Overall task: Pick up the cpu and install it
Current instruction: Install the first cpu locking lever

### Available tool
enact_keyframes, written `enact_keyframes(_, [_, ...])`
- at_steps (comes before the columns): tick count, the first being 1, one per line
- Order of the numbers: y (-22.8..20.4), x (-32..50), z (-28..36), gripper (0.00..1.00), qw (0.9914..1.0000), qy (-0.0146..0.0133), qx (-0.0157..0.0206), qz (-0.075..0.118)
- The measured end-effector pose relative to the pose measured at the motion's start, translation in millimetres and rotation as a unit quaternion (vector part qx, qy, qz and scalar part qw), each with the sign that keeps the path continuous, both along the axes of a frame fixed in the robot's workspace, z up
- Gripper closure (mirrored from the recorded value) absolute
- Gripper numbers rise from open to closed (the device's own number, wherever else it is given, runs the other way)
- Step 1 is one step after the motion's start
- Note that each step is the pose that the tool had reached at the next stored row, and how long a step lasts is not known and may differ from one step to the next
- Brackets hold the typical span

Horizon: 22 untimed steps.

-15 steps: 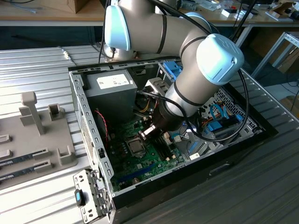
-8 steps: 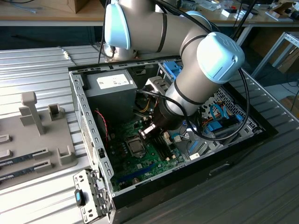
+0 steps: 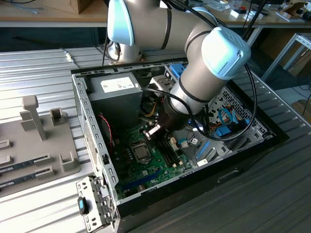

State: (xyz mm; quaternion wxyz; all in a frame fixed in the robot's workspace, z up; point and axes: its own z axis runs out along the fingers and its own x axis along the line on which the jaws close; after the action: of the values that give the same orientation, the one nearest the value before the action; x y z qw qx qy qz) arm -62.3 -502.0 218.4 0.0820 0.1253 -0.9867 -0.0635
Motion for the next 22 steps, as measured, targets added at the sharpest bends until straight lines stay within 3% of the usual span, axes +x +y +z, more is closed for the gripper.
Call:
enact_keyframes(8, [11.0, 0.0, 10.2, 0.84, 1.0, -0.0001, 0.0003, 0.0])
enact_keyframes(15, [12.3, 0.2, 12.2, 0.84, 1.0, -0.0001, 0.0002, 0.0])
enact_keyframes(22, [13.7, 0.5, 18.7, 0.84, 1.0, -0.0001, 0.0002, 0.0])
